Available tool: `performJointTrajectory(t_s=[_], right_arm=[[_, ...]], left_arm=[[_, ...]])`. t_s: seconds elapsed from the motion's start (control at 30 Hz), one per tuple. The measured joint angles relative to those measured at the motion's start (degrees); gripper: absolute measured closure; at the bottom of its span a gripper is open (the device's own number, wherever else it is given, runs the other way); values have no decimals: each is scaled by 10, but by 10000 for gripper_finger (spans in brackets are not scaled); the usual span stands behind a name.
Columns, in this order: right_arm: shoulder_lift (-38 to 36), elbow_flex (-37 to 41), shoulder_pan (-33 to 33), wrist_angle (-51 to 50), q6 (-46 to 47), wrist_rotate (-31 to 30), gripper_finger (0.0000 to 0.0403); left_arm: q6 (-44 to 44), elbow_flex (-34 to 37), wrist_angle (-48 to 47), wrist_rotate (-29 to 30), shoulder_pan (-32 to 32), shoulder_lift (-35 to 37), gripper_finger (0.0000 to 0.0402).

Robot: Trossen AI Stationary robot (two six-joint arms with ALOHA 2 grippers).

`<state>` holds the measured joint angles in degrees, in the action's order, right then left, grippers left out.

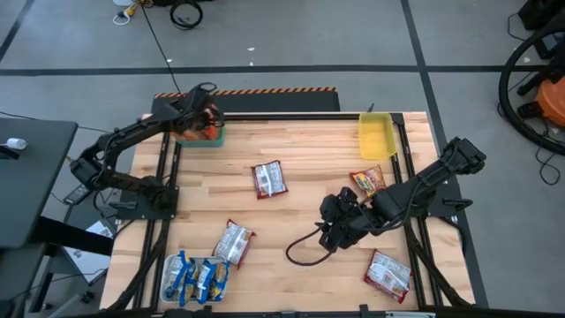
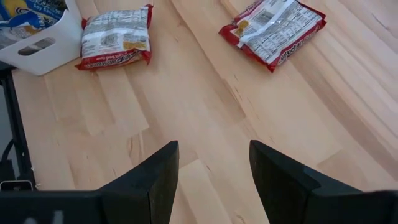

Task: Sort Maruchan noodles
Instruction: Put the orange noodle pack into the green bin, then put the red noodle pack into the yellow bin

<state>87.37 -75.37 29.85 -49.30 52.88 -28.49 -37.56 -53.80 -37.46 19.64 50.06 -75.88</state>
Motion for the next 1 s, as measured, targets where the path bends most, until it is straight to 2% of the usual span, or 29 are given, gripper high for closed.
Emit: performJointTrajectory(t_s=[0.2,0.43,0.5,0.63,0.77,0.87,1.0], right_arm=[[0,0,0,0,-5,-23,202],[5,0,-10,6,-48,-39,201],[15,4,-17,21,-93,-46,201],[49,17,-38,81,-256,-45,201],[113,11,-84,155,-414,-25,201],[168,-11,-124,190,-479,-3,200],[233,-43,-163,204,-515,-8,184]], left_arm=[[77,1,-75,36,4,0,389],[128,-26,-95,9,-3,11,315],[144,-53,-121,2,-7,17,291],[173,-117,-174,-6,-19,39,256],[191,-167,-186,-78,-31,82,245],[212,-192,-180,-146,-42,125,245],[231,-202,-165,-181,-55,193,246]])
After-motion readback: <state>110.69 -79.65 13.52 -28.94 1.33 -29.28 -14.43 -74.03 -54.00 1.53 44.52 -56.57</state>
